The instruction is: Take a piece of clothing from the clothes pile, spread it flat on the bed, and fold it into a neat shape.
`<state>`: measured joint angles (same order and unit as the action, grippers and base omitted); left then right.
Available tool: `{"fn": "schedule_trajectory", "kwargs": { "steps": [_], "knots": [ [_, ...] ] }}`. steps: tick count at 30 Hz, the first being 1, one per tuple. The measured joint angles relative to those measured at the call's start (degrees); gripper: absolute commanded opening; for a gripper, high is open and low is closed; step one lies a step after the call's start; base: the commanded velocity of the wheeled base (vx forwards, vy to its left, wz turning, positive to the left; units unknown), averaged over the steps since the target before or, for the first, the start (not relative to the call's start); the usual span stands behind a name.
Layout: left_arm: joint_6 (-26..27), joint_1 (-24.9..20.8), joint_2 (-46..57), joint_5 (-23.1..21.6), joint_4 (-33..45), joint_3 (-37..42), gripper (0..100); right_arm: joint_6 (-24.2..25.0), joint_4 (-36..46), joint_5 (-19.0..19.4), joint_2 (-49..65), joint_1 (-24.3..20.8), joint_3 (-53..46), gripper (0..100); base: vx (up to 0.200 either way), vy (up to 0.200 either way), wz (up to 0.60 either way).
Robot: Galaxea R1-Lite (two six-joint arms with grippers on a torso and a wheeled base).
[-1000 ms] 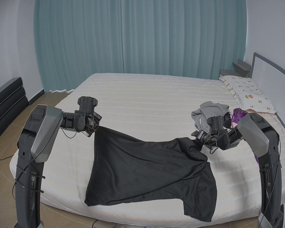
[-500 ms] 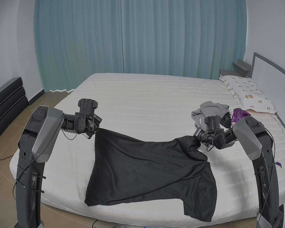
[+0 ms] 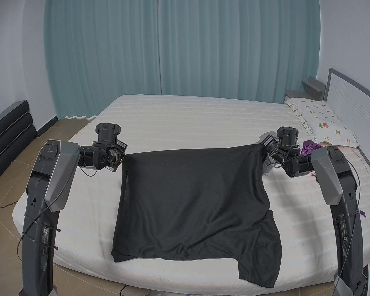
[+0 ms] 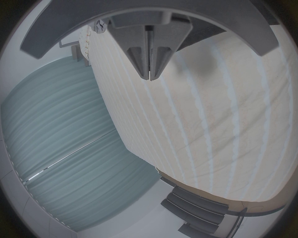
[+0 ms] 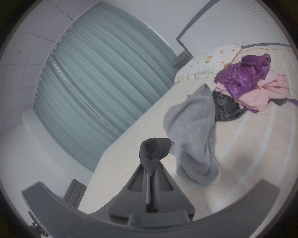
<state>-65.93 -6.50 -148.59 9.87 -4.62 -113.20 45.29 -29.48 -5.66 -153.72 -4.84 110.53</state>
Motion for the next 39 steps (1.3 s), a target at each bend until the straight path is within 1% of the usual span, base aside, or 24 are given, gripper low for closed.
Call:
{"fn": "schedule_trajectory", "kwargs": {
  "steps": [8, 15, 16, 17, 22, 27, 34, 39],
  "knots": [
    [-0.06, 0.27, -1.83, -1.50, -2.51, -1.27, 0, -0.54, -1.30, -0.48, -2.15, -0.52, 1.12, 0, 0.000, 0.000, 0.00],
    [0.38, -0.13, -3.72, -1.94, -5.47, -1.40, 0, -0.76, -3.04, -2.60, -5.77, -0.80, 1.23, 0, 0.000, 0.000, 0.00],
    [0.43, -0.17, -4.04, -1.96, -5.75, -1.40, 0, -0.78, -3.61, -2.72, -6.29, -0.83, 1.10, 100, 0.000, 0.000, 0.00],
    [0.45, -0.20, -4.24, -1.97, -5.85, -1.40, 100, -0.79, -3.67, -2.83, -6.72, -0.87, 0.99, 100, 0.000, 0.000, 0.00],
    [0.73, -0.22, -5.35, -2.02, -5.86, -1.40, 100, -0.95, -3.23, -2.99, -8.37, -0.91, 0.33, 100, 0.000, 0.000, 0.00],
    [0.84, -0.28, -6.07, -2.00, -5.45, -1.38, 100, -0.93, -3.64, -2.83, -8.24, -0.91, -2.90, 100, 0.000, 0.000, 0.00],
    [-0.20, -0.26, -5.38, -2.05, -1.37, 0.74, 100, -0.34, -4.77, -1.01, -3.50, -0.01, -13.15, 100, 0.000, 0.000, 0.00],
    [-1.57, -0.22, -2.40, -4.08, -0.57, 5.79, 100, 2.90, -6.97, 2.62, 1.74, 0.90, -23.66, 100, 0.000, 0.000, 0.00]
  ]
}}
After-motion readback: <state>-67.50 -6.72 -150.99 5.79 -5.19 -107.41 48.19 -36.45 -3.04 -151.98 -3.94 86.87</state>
